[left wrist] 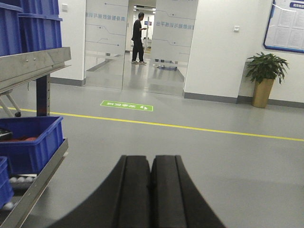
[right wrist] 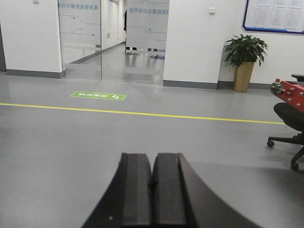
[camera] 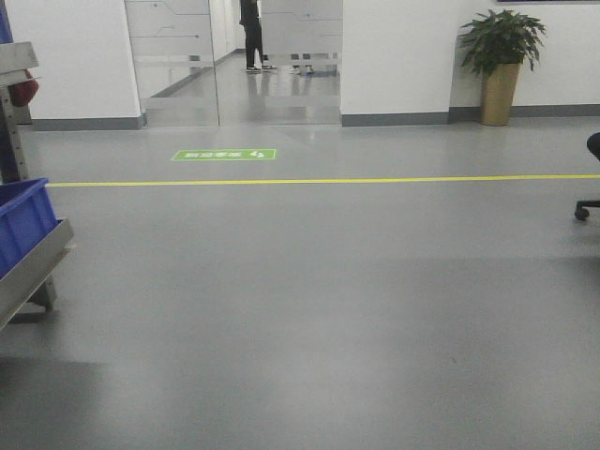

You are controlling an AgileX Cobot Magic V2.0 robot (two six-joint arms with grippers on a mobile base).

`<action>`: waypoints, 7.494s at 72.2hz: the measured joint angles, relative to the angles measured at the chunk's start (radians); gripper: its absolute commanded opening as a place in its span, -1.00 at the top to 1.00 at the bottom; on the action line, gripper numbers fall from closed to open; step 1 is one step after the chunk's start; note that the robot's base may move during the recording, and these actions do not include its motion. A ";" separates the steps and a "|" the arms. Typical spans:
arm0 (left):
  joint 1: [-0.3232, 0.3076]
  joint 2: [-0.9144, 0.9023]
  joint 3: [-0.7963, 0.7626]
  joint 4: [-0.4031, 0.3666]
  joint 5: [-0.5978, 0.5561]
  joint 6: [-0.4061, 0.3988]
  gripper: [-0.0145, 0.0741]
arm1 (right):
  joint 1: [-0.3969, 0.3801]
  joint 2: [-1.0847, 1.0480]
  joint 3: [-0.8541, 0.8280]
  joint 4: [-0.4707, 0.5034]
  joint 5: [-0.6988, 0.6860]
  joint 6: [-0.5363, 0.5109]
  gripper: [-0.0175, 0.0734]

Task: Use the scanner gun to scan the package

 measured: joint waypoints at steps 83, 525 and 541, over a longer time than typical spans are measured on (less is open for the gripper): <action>0.000 0.000 0.000 0.000 0.000 0.000 0.92 | 0.000 0.000 0.000 0.000 0.000 0.000 0.98; 0.066 0.035 -0.211 0.023 0.269 0.018 0.92 | -0.046 0.000 0.000 0.000 0.000 0.000 0.98; 0.066 0.293 -0.520 0.013 0.560 0.019 0.92 | -0.046 0.000 0.000 0.000 0.000 0.000 0.98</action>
